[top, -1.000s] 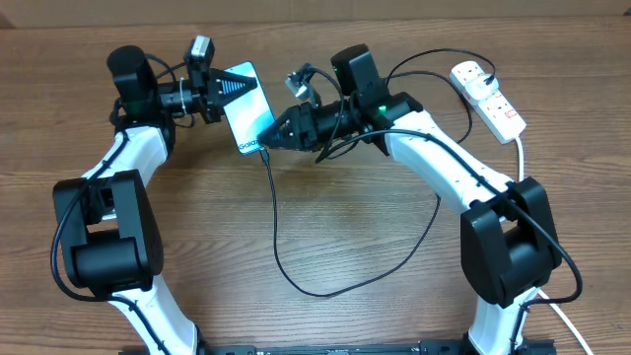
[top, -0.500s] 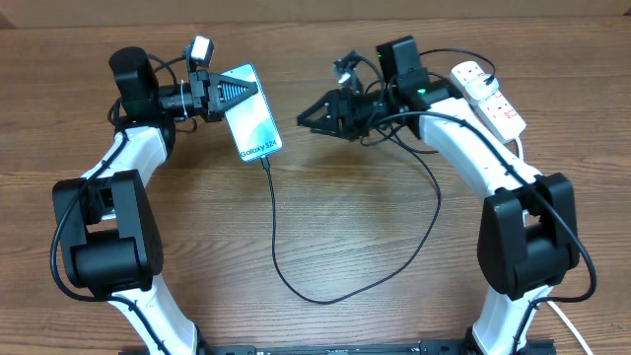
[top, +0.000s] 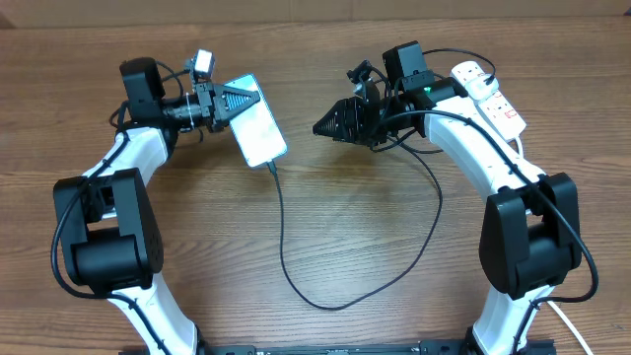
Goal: Plug charger to phone and switch on socket
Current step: 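Release the connector and lower the phone with the left gripper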
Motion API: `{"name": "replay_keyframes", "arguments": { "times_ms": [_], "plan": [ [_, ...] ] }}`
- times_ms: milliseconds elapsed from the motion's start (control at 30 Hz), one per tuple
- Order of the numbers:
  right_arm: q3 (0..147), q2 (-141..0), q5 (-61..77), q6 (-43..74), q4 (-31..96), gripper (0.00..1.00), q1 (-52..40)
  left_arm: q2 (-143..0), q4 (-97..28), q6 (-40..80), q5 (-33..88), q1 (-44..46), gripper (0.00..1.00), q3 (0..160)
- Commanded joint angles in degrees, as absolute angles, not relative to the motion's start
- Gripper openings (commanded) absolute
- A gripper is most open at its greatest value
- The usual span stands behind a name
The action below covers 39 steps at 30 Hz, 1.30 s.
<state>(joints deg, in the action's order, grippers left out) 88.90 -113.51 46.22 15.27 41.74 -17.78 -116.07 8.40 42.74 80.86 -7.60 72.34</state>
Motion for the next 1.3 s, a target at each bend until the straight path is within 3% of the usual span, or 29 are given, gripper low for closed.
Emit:
{"name": "replay_keyframes", "arguments": {
  "times_ms": [0, 200, 367, 700, 1267],
  "plan": [
    [89.6, -110.9, 43.9, 14.5, 42.3, 0.58, -18.0, -116.9, 0.7, 35.1, 68.5, -7.8, 0.04, 72.4],
    [89.6, -110.9, 42.4, 14.5, 43.4, 0.59, -18.0, -116.9, -15.6, 22.4, 54.9, -7.8, 0.04, 72.5],
    [89.6, -110.9, 42.4, 14.5, 43.4, 0.59, -18.1, -116.9, -19.5, 17.4, 53.3, -7.8, 0.04, 72.9],
    [89.6, -110.9, 38.1, 14.5, 44.1, 0.63, -20.9, -116.9, -39.1, -1.1, 42.0, -3.9, 0.04, 83.7],
    [89.6, -110.9, 36.9, 14.5, 46.2, 0.63, -21.3, -121.5, -41.9, -2.6, 43.9, -0.8, 0.04, 86.2]
  ]
}}
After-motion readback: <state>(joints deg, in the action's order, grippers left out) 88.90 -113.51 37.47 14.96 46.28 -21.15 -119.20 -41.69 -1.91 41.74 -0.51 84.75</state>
